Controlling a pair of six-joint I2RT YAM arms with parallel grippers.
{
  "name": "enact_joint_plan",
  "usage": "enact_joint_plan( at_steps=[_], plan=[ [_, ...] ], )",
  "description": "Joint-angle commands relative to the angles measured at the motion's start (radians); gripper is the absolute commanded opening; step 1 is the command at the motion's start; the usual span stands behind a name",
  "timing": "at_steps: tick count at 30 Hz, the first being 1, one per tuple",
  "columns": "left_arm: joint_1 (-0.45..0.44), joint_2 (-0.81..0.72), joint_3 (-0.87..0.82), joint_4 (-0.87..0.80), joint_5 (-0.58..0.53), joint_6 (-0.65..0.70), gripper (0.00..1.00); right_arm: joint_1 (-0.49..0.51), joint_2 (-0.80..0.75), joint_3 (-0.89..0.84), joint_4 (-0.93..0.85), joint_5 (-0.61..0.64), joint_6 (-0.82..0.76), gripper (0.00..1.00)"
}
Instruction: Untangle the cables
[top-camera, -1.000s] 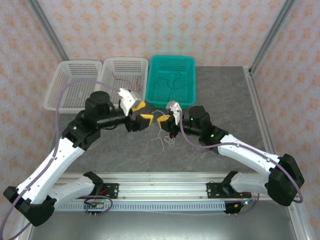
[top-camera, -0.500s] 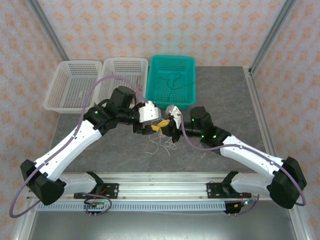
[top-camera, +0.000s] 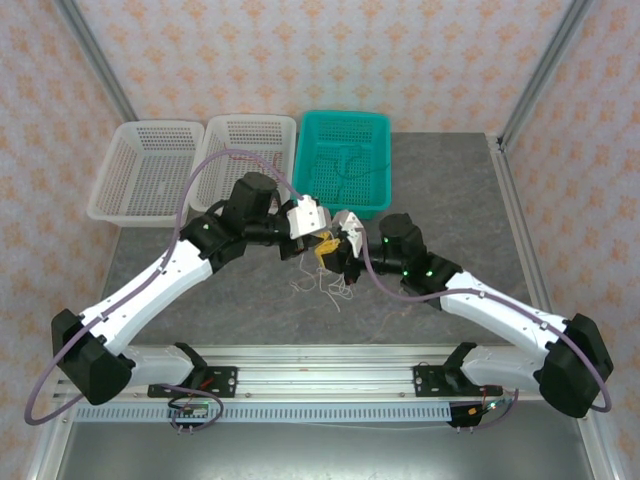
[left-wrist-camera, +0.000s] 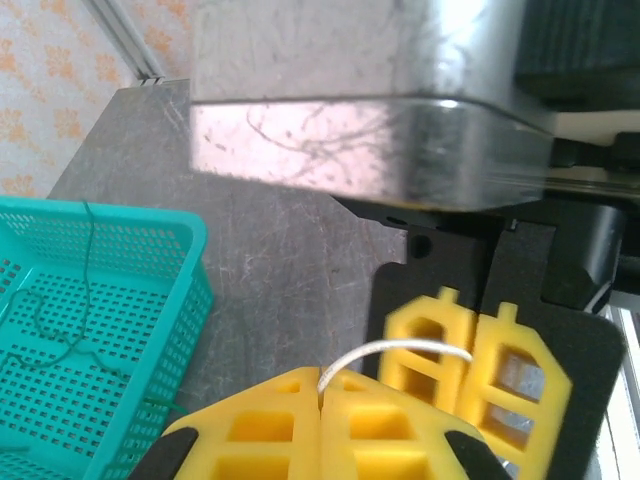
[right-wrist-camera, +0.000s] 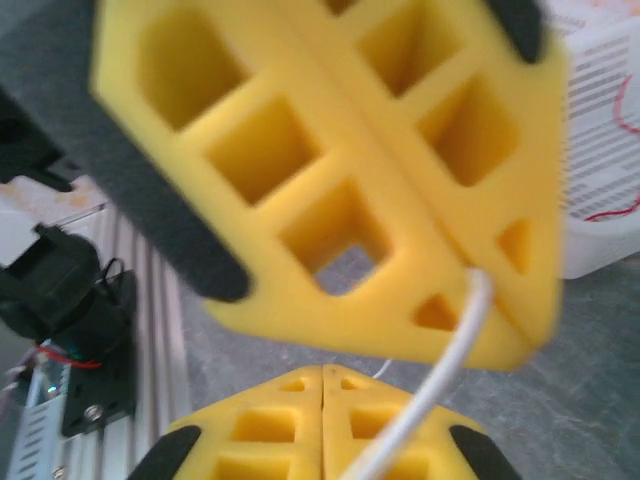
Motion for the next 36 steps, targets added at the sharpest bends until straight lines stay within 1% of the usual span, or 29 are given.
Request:
enact_joint_plan(
  at_steps=[1, 2, 3, 5, 7, 9, 10, 13, 15, 17, 18, 19, 22, 24, 25, 27, 30, 32, 34, 36],
  plan=[
    [-0.004, -0.070, -0.015, 0.052, 0.037, -0.072, 0.00, 0.003, -0.026, -0.075, 0.143, 0.231, 0.035, 0.15],
    [-0.005, -0.090, -0.026, 0.080, 0.059, -0.114, 0.00, 0.003, -0.019, -0.098, 0.170, 0.293, 0.040, 0.14],
    [-0.004, -0.112, -0.039, 0.116, 0.077, -0.160, 0.00, 0.003, -0.006, -0.116, 0.189, 0.313, 0.036, 0.14],
    [-0.007, -0.162, -0.071, 0.218, 0.093, -0.280, 0.00, 0.003, 0.041, -0.151, 0.227, 0.298, 0.033, 0.13],
    [-0.011, -0.199, -0.081, 0.282, 0.089, -0.370, 0.00, 0.003, 0.108, -0.176, 0.264, 0.270, 0.050, 0.14],
    [-0.016, -0.224, -0.075, 0.310, 0.086, -0.419, 0.00, 0.003, 0.170, -0.207, 0.332, 0.270, 0.084, 0.15],
    [-0.018, -0.236, -0.067, 0.314, 0.082, -0.432, 0.00, 0.003, 0.203, -0.221, 0.369, 0.275, 0.096, 0.14],
    [-0.020, -0.264, -0.039, 0.317, 0.050, -0.460, 0.00, 0.003, 0.289, -0.240, 0.417, 0.326, 0.113, 0.04],
    [-0.020, -0.278, -0.016, 0.312, -0.006, -0.482, 0.00, 0.003, 0.328, -0.243, 0.410, 0.367, 0.121, 0.00],
    [-0.020, -0.282, 0.030, 0.278, -0.075, -0.499, 0.00, 0.003, 0.349, -0.249, 0.393, 0.387, 0.129, 0.00],
    [-0.020, -0.279, 0.051, 0.256, -0.114, -0.507, 0.00, 0.003, 0.356, -0.253, 0.387, 0.391, 0.130, 0.02],
    [-0.020, -0.280, 0.077, 0.235, -0.167, -0.515, 0.00, 0.003, 0.361, -0.259, 0.381, 0.401, 0.133, 0.06],
    [-0.018, -0.291, 0.125, 0.206, -0.334, -0.526, 0.00, 0.004, 0.372, -0.287, 0.368, 0.462, 0.145, 0.17],
    [-0.018, -0.308, 0.136, 0.224, -0.394, -0.529, 0.00, 0.003, 0.376, -0.310, 0.373, 0.486, 0.146, 0.16],
    [-0.018, -0.314, 0.139, 0.233, -0.411, -0.530, 0.00, 0.003, 0.376, -0.322, 0.381, 0.488, 0.144, 0.13],
    [-0.017, -0.318, 0.149, 0.240, -0.439, -0.530, 0.00, 0.003, 0.380, -0.336, 0.394, 0.477, 0.146, 0.11],
    [-0.015, -0.316, 0.152, 0.243, -0.472, -0.526, 0.00, 0.004, 0.379, -0.340, 0.397, 0.458, 0.141, 0.05],
    [-0.014, -0.314, 0.153, 0.234, -0.533, -0.532, 0.00, 0.003, 0.376, -0.340, 0.393, 0.463, 0.145, 0.02],
    [-0.011, -0.308, 0.164, 0.205, -0.618, -0.539, 0.00, 0.003, 0.369, -0.345, 0.388, 0.475, 0.153, 0.03],
    [-0.004, -0.303, 0.179, 0.169, -0.658, -0.535, 0.00, 0.003, 0.348, -0.358, 0.392, 0.490, 0.163, 0.10]
  ],
)
